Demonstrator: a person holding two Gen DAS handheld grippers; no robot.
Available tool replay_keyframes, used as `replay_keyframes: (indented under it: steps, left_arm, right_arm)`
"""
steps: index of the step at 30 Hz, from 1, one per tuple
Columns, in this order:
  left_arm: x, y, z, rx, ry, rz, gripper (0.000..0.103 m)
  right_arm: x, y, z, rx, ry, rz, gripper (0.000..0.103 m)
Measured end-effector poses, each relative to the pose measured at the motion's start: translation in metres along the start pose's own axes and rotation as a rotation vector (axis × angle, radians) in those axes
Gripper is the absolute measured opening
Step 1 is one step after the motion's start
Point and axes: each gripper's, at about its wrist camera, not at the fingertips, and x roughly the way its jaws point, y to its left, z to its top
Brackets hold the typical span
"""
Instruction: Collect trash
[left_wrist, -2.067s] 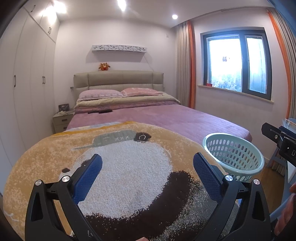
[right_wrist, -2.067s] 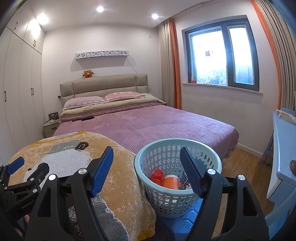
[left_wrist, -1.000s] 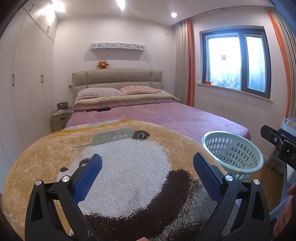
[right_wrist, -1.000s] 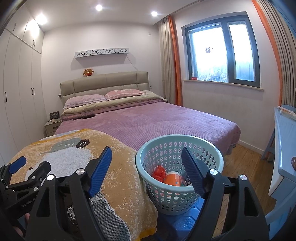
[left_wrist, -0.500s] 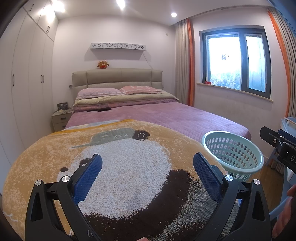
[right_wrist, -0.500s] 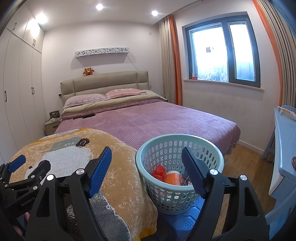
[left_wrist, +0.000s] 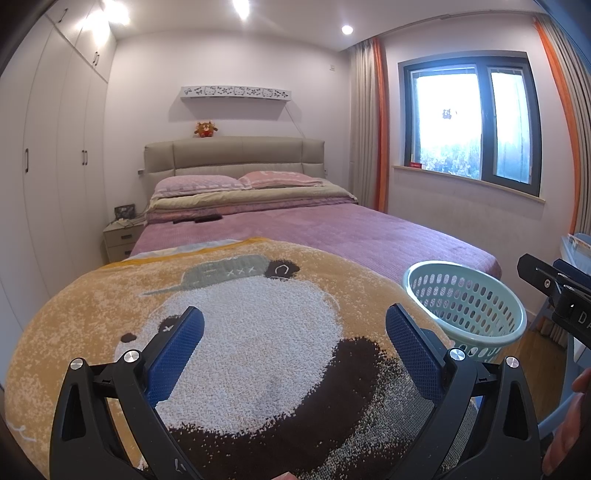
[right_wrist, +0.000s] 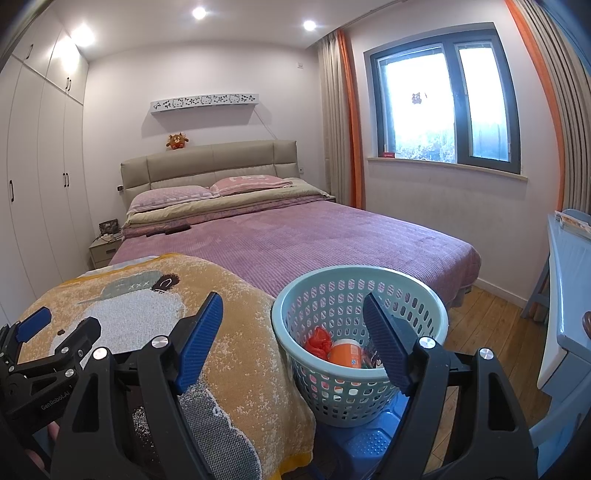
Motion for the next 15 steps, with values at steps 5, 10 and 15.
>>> replay_keyframes:
  steps: [5,10,15]
  left_arm:
    - [0.0000,-0.0003,-0.0001,-0.001,0.000,0.000,0.096]
    - [0.0000,-0.0005,-0.0002,-0.001,0.000,0.000,0.096]
    - [0.0000,-0.0003,0.0000,-0.001,0.000,0.000,0.096]
  right_arm:
    - [0.0003,0.0008,-0.0009,-0.001,0.002,0.000,0.074]
    - [0.0014,-0.0001,-0.0024,0.004,0.005,0.004,0.074]
    - [0.0015,-0.0008,-0.0032,0.002,0.007,0.005,0.074]
